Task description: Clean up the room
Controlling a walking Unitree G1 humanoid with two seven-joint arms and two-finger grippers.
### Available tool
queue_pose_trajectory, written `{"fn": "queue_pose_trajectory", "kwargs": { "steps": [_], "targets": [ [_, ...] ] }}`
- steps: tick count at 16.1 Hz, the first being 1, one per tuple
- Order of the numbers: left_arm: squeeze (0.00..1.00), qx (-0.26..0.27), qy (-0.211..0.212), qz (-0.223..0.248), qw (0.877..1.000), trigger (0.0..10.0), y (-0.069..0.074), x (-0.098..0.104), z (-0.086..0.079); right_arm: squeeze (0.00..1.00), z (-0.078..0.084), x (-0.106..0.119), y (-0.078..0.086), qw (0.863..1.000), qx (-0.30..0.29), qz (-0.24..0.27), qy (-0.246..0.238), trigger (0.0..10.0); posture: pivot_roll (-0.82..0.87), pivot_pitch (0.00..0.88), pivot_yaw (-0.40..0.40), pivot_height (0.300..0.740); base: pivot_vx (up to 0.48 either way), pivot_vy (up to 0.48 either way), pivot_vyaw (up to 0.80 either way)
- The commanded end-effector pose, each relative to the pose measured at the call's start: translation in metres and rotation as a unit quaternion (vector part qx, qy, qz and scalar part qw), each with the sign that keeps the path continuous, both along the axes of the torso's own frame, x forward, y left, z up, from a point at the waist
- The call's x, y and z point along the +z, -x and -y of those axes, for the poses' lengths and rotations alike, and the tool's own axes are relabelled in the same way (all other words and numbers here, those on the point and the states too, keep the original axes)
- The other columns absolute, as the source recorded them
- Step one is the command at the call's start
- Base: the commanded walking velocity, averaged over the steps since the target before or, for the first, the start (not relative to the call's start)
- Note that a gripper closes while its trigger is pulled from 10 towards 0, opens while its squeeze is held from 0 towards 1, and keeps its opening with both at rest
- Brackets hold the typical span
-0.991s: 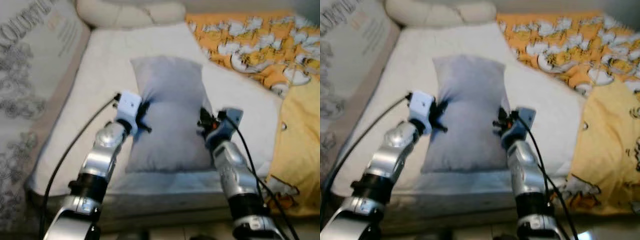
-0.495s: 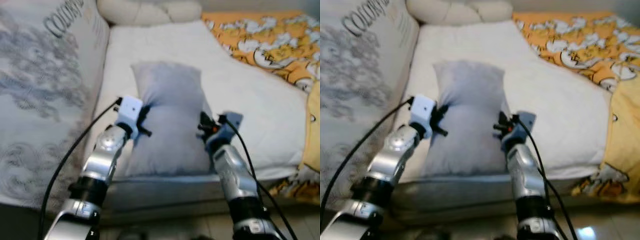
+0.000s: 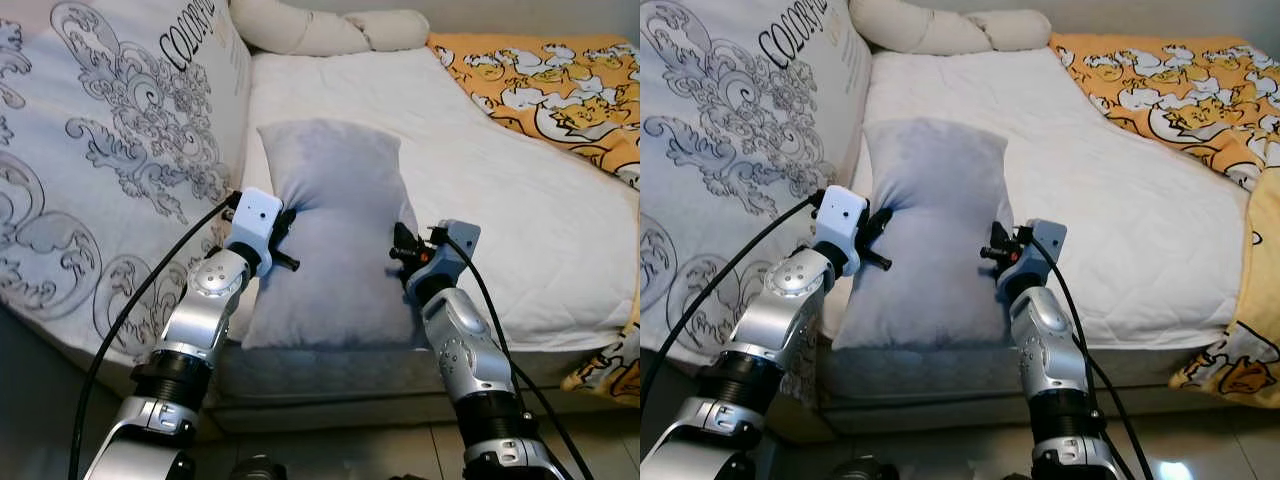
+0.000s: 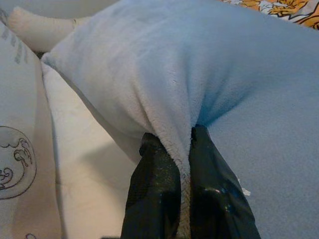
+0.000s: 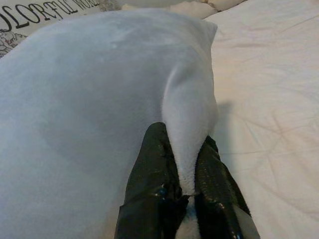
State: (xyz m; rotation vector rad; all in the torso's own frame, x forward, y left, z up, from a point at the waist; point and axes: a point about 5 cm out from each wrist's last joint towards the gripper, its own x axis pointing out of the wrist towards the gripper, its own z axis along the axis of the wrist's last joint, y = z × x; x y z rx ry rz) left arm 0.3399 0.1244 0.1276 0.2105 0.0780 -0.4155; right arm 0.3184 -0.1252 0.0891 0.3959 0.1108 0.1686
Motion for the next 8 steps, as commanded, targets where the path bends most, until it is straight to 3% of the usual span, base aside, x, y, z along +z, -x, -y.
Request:
{"fn": "queue_pose_trajectory", "kwargs": {
  "steps": [1, 5, 8],
  "targets": [
    [0.00, 0.008, 0.001, 0.030, 1.000, 10.0, -0.003, 0.013, -0.005, 0.00, 0.008, 0.005, -0.001, 1.000, -0.007, 0.010, 0.011, 10.0, 0.06, 0.000, 0.011, 0.740, 0.000, 0.000, 0.00],
    [0.00, 0.015, 0.000, 0.032, 0.999, 10.0, -0.003, 0.014, -0.007, 0.00, 0.001, 0.006, -0.001, 0.999, 0.026, 0.018, 0.033, 10.0, 0.07, 0.000, -0.001, 0.740, 0.000, 0.000, 0.80],
    [0.00, 0.026, -0.009, 0.031, 0.999, 10.0, -0.002, 0.013, -0.013, 0.00, -0.007, 0.000, 0.000, 0.998, 0.062, -0.001, 0.028, 10.0, 0.08, 0.000, -0.008, 0.740, 0.245, 0.000, 0.00]
  ]
}}
